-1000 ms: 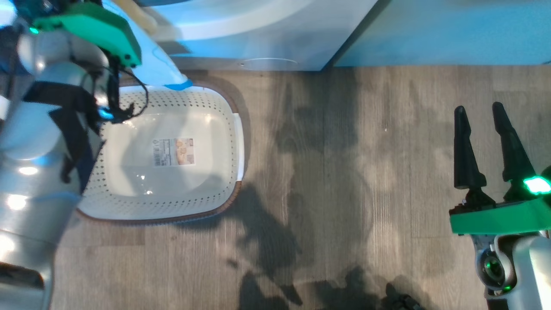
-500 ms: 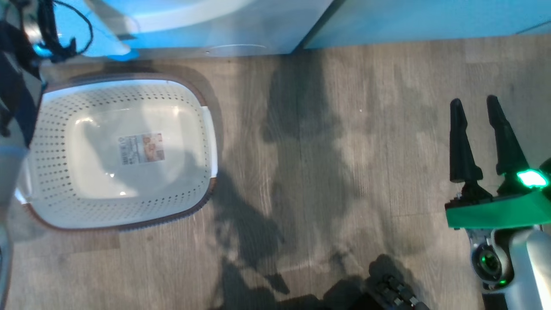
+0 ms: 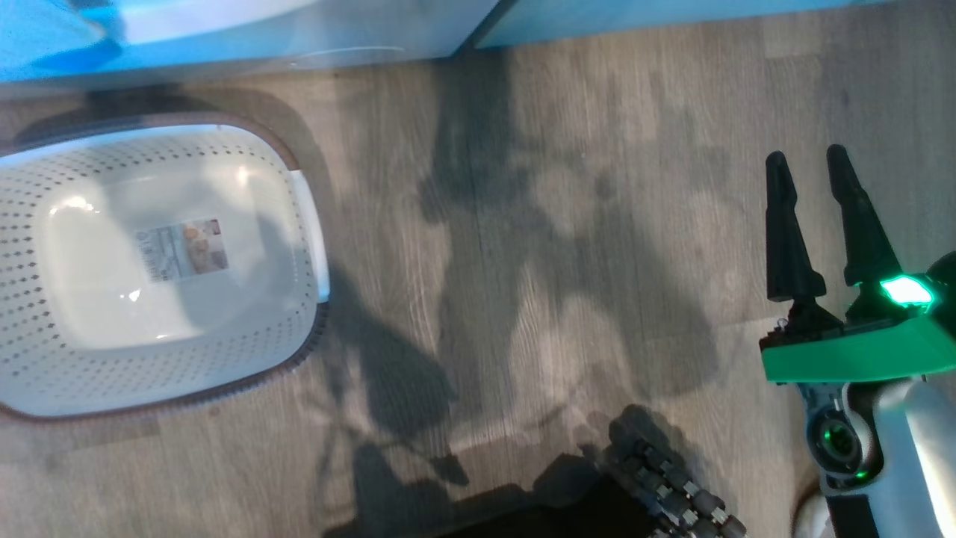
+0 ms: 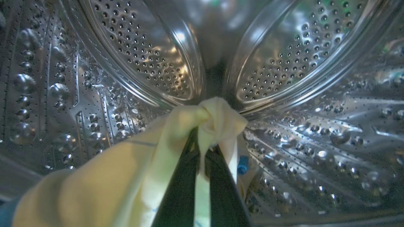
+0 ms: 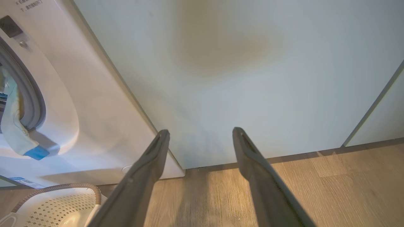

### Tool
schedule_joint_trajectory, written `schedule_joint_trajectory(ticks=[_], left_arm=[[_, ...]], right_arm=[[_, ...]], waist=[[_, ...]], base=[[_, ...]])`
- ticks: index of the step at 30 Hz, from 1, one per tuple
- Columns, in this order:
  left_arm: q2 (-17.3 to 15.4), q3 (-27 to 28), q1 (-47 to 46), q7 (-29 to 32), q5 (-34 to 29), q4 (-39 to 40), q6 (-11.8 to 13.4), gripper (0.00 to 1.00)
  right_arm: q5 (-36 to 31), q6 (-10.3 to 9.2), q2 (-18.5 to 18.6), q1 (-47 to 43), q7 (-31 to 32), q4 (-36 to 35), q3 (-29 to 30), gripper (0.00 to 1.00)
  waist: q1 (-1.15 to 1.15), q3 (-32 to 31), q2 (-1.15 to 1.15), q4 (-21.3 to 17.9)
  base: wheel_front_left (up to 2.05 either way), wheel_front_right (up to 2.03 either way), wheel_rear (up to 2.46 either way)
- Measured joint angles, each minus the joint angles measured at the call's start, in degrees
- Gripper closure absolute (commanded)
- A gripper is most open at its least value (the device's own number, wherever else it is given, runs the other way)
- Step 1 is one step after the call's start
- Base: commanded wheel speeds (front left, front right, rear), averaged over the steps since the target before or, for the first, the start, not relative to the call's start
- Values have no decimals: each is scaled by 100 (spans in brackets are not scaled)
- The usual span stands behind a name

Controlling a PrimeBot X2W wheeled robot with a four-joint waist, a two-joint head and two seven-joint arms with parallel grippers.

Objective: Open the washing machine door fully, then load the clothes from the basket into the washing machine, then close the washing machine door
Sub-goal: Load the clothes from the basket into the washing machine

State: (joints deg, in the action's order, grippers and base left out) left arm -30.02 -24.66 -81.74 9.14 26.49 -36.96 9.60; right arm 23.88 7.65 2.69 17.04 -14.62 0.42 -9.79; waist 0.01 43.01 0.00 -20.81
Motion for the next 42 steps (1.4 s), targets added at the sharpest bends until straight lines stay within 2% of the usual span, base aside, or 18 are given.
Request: schedule_joint_trajectory(ticks=[5, 15, 18, 23, 30, 31, 32, 42], left_arm=[[-11, -83, -509, -420, -207, -156, -91, 100], [14, -224, -1402, -1875, -739, -442, -91, 100], [51, -289, -1580, -2097, -815, -582, -98, 100], [103, -353, -1600, -2124, -833, -912, -107, 100], [227, -290, -1261, -1227, -367, -1389, -238, 100], [261, -265, -1187, -1125, -286, -1413, -250, 64], [287, -244, -1118, -1029, -229, -1424, -247, 2], [404, -10, -297, -964, 238, -1034, -113, 0]], right_arm=[[35, 0, 0, 24, 0, 0, -83, 0], [133, 0, -3, 154, 0, -4, -198, 0], [133, 0, -3, 211, 0, -2, -210, 0], [133, 0, -3, 242, 0, 0, -238, 0], [133, 0, -3, 241, 0, 32, -250, 0], [133, 0, -3, 241, 0, 36, -250, 0], [133, 0, -3, 241, 0, 46, -250, 0], [-26, 0, -2, 230, 0, 66, -97, 0]], waist=[[0, 144, 0, -106], [-1, 349, 0, -148], [-1, 380, 0, -130], [0, 404, 0, -56], [-1, 364, 0, 75], [-1, 354, 0, 97], [-1, 342, 0, 121], [-1, 170, 0, 336]], base=[[0, 0, 0], [0, 0, 0], [0, 0, 0], [0, 0, 0], [0, 0, 0], [0, 0, 0], [0, 0, 0], [0, 0, 0]])
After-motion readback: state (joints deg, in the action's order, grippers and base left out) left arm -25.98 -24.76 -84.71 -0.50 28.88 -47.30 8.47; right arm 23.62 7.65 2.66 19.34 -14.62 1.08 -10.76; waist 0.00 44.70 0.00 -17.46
